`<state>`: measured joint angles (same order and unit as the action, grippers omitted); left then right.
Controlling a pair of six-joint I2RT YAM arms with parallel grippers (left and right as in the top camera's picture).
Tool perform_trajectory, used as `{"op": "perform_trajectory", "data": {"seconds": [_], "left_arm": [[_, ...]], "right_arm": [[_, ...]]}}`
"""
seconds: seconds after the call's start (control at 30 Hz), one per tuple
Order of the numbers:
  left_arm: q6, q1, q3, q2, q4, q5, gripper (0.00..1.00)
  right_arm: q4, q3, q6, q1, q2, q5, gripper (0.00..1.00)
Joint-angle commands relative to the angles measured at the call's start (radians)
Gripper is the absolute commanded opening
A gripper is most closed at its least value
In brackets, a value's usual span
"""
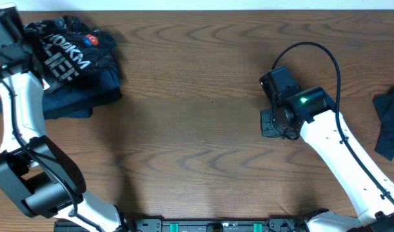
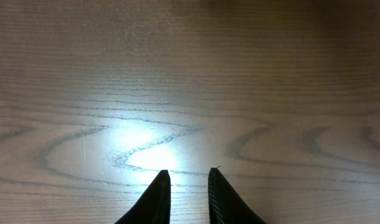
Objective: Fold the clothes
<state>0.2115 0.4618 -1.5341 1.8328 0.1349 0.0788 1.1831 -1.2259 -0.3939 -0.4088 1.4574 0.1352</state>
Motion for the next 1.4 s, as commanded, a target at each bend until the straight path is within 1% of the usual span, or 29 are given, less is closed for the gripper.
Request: {"op": "perform_trajectory", "data": {"seconds": [0.0, 0.03, 0.07, 0.1, 0.13, 0.23, 0.3, 0.33, 0.4, 0.5, 0.53, 0.57, 0.63, 0.67, 0.73, 0.87, 0.97, 1.03, 1.13, 1.2, 1.27, 1.3, 1.37], "left_arm": [[-0.037, 0.029, -0.033, 0.014, 0.003, -0.024, 0.26], [-0.037, 0.033, -0.033, 0.014, 0.006, -0.023, 0.45], [-0.037, 0.038, -0.033, 0.015, 0.010, -0.023, 0.69], [-0.037, 0.041, -0.033, 0.015, 0.013, -0.023, 0.94], [-0.038, 0.046, -0.033, 0.015, 0.013, -0.023, 0.98], [-0.044, 0.057, -0.034, 0.006, 0.020, -0.023, 0.98], [-0.075, 0.059, -0.034, -0.008, 0.029, -0.024, 0.98], [-0.088, 0.059, -0.034, -0.015, 0.035, -0.029, 0.98], [-0.109, 0.054, -0.034, -0.031, 0.048, -0.101, 0.98], [-0.132, 0.029, -0.034, -0.049, 0.070, -0.286, 0.98], [-0.151, 0.010, -0.034, -0.052, 0.082, -0.340, 0.98], [-0.160, -0.006, -0.034, -0.054, 0.090, -0.367, 0.98], [-0.165, -0.067, -0.034, -0.054, 0.124, -0.386, 0.98], [-0.165, -0.101, -0.034, -0.054, 0.143, -0.385, 0.98], [-0.164, -0.193, -0.034, -0.054, 0.199, -0.382, 0.98], [-0.164, -0.349, -0.034, -0.053, 0.302, -0.377, 0.98], [-0.166, -0.457, -0.034, -0.053, 0.413, -0.341, 0.98], [-0.196, -0.506, -0.034, -0.053, 0.508, -0.298, 0.98], [-0.218, -0.540, -0.034, -0.054, 0.656, -0.279, 0.98], [-0.218, -0.542, -0.034, -0.059, 0.758, -0.280, 0.98], [-0.218, -0.537, -0.034, -0.069, 0.862, -0.280, 0.98], [-0.218, -0.534, -0.034, -0.075, 0.913, -0.279, 0.98], [-0.218, -0.529, -0.034, -0.089, 0.994, -0.279, 0.98]], "right_arm": [[0.003, -0.002, 0.006, 0.009, -0.018, 0.018, 0.20], [0.004, -0.002, 0.006, 0.010, -0.018, 0.018, 0.20], [0.004, -0.002, 0.006, 0.010, -0.018, 0.018, 0.20], [0.004, -0.002, 0.006, 0.010, -0.018, 0.018, 0.20], [0.004, -0.002, 0.006, 0.010, -0.018, 0.018, 0.20], [0.003, -0.002, 0.006, 0.010, -0.018, 0.019, 0.20], [0.000, -0.002, 0.006, 0.010, -0.018, 0.019, 0.20], [-0.005, -0.002, 0.006, 0.010, -0.018, 0.019, 0.22], [-0.021, -0.002, 0.006, 0.010, -0.018, 0.019, 0.28], [-0.057, -0.002, 0.005, 0.009, -0.017, 0.016, 0.41], [-0.079, -0.002, 0.005, 0.009, -0.017, 0.011, 0.48], [-0.098, -0.002, 0.006, 0.009, -0.017, 0.005, 0.53], [-0.150, -0.002, 0.006, 0.009, -0.017, -0.019, 0.77], [-0.177, -0.002, 0.006, 0.009, -0.017, -0.031, 0.85], [-0.241, -0.002, 0.006, 0.009, -0.015, -0.039, 0.94], [-0.364, -0.002, 0.006, 0.029, 0.005, -0.035, 0.98], [-0.459, -0.002, 0.032, 0.087, 0.035, -0.038, 0.99], [-0.509, -0.002, 0.062, 0.147, 0.053, -0.072, 0.99], [-0.549, -0.002, 0.127, 0.260, 0.067, -0.175, 0.99], [-0.551, -0.002, 0.127, 0.328, 0.064, -0.177, 0.99], [-0.523, -0.002, 0.132, 0.390, 0.049, -0.178, 0.99], [-0.489, -0.002, 0.161, 0.421, 0.037, -0.177, 0.99], [-0.428, -0.002, 0.174, 0.470, 0.016, -0.178, 0.99]]}}
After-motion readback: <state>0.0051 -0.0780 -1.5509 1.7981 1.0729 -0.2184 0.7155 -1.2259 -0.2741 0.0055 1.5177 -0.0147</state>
